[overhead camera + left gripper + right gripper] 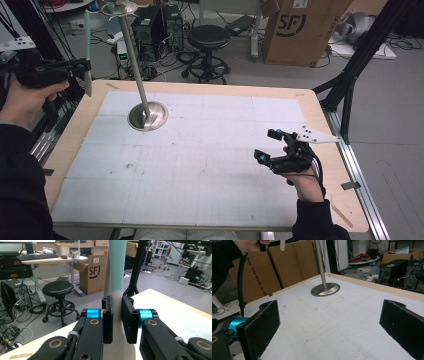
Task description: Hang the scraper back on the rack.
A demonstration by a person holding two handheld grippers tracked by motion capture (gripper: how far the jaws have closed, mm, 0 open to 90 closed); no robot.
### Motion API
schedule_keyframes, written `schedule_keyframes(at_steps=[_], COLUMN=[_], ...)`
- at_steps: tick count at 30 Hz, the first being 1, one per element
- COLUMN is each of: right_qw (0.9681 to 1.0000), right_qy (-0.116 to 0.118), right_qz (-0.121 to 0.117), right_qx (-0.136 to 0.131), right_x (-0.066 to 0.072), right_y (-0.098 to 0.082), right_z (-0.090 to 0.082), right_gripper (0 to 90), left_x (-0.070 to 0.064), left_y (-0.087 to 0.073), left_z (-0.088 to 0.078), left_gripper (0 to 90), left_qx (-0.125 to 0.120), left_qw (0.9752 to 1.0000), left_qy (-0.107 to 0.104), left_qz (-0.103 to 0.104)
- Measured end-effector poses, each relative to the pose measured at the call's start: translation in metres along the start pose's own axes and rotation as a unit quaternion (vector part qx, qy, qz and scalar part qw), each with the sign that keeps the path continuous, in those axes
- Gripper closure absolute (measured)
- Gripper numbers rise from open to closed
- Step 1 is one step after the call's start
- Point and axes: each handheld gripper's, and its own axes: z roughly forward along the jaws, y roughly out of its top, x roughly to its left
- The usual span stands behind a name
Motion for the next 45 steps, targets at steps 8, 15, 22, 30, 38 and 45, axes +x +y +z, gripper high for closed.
schedule_keyframes(at_steps=[8, 15, 22, 30, 38, 45], right_qw=[1.0, 1.0, 1.0, 0.9999, 1.0, 0.9999], right_qy=[0.001, -0.003, -0.001, 0.001, 0.0, 0.001], right_qz=[-0.001, 0.001, 0.002, 0.002, 0.003, 0.0], right_qx=[0.0, 0.006, 0.007, 0.011, 0.009, 0.011], right_x=[0.0, -0.003, -0.002, -0.004, -0.004, -0.004], right_y=[0.0, -0.003, -0.003, -0.004, -0.004, -0.004], right_z=[-0.003, -0.005, -0.005, -0.004, -0.005, -0.004], right_gripper=[1.8, 1.8, 1.8, 1.8, 1.8, 1.8], left_x=[0.008, 0.013, 0.015, 0.013, 0.01, 0.005], left_y=[0.0, -0.002, -0.003, -0.005, -0.007, -0.008], left_z=[0.006, 0.009, 0.009, 0.016, 0.023, 0.032], left_gripper=[80.3, 80.2, 80.2, 80.1, 80.1, 78.4], left_qx=[-0.003, 0.004, 0.002, 0.008, 0.017, 0.013], left_qw=[0.9999, 0.9998, 0.9997, 0.9996, 0.9996, 0.9997], left_qy=[0.009, 0.006, 0.001, -0.008, -0.009, -0.001], left_qz=[-0.01, -0.017, -0.023, -0.025, -0.022, -0.022])
